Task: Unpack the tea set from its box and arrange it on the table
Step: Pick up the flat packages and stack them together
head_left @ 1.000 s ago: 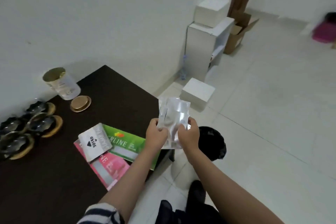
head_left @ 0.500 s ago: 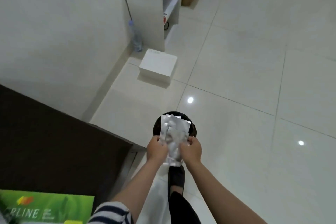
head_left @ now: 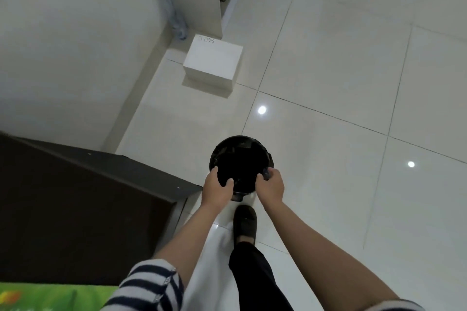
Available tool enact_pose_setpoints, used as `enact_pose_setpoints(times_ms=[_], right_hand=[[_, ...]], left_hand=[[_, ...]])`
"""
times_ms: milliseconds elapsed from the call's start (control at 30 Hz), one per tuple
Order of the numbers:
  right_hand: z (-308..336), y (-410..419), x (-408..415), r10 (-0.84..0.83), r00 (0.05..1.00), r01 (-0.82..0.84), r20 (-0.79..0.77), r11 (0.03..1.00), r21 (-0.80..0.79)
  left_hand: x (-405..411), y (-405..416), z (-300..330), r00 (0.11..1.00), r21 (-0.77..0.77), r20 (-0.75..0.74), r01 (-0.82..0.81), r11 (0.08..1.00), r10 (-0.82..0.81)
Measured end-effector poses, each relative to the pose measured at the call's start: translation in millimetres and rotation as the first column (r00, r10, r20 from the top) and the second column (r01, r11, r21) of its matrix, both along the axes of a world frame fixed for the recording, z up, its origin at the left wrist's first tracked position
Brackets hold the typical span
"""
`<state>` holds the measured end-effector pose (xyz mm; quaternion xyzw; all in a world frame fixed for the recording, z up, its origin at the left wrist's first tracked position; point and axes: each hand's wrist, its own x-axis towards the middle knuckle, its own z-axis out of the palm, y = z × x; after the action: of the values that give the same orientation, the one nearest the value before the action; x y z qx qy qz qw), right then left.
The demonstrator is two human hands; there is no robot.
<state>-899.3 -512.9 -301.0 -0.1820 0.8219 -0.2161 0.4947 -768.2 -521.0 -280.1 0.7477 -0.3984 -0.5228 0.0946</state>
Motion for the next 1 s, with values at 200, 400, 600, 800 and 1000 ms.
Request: enact_pose_setpoints(times_ms=[200,400,600,800,1000], right_hand=[[30,8,29,0.112,0.993,-0.109,0.026,0.989,-0.096],[73,20,74,0.118,0.983,-0.077,0.138,0.959,-0.272],[142,29,127,0.288,0.958,-0.236,-0.006,0.775,-0.586],[176,40,199,0.518,0.855,-0.389,-0.024,0.610,-0.691],[178,93,284,0.826,0.547,-0.695,-0.135,0.357,-0.624]], left_hand=[[11,4,42,0.998,-0.159,-0.016,-0.063,0.985,0.061],[33,24,91,0.972,-0.318,-0.109,-0.232,0.919,0.208],[73,56,152,0.854,-0.466,-0.297,-0.520,0.716,0.428],[156,117,183,0.623,-0.608,-0.241,-0.695,0.385,0.744],[235,212,181,0.469,-0.649,-0.015,-0.677,0.348,0.883]])
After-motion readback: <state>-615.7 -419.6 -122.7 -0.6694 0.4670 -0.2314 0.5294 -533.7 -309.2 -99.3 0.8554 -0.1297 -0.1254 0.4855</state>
